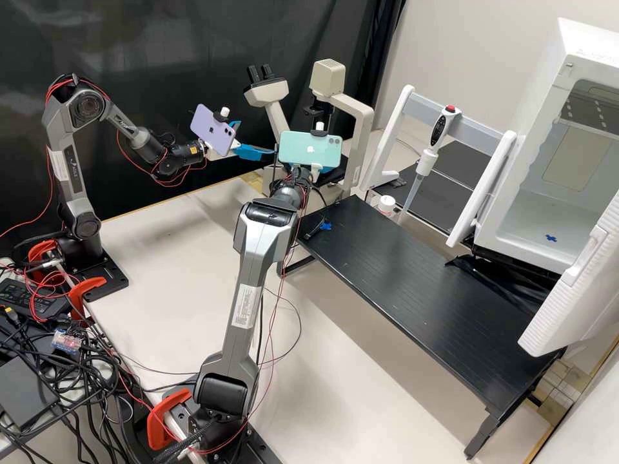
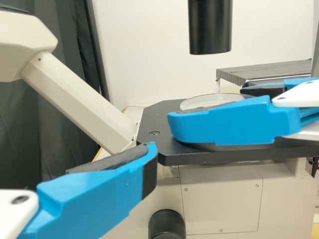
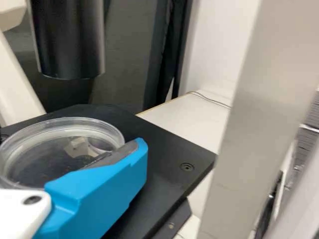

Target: Move the petri dish to the microscope

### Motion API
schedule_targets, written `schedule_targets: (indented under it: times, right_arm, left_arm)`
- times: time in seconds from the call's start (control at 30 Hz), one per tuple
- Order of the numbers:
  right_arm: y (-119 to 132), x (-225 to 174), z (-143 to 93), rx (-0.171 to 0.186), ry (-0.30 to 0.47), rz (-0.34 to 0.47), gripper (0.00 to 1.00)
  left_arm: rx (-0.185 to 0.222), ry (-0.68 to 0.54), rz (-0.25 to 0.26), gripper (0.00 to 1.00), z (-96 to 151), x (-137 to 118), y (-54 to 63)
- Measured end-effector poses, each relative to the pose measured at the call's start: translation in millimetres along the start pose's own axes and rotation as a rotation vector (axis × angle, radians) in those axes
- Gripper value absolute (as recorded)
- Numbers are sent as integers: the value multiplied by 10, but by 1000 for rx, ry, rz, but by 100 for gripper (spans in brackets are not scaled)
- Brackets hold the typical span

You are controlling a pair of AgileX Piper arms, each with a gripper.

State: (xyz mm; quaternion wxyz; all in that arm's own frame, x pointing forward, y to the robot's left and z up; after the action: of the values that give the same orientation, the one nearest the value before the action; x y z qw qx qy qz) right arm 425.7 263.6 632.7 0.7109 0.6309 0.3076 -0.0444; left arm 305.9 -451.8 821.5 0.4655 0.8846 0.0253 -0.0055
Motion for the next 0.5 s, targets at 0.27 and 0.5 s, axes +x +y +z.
schedule_targets:
  times: [0.27, 0.5]
  right_arm:
    - [-78, -39, 41, 4, -5, -37, 100]
    - [-64, -227, 101, 3, -2, -29, 100]
  left_arm:
    - [0, 0, 0, 100, 0, 0, 0]
    - [0, 0, 0, 100, 0, 0, 0]
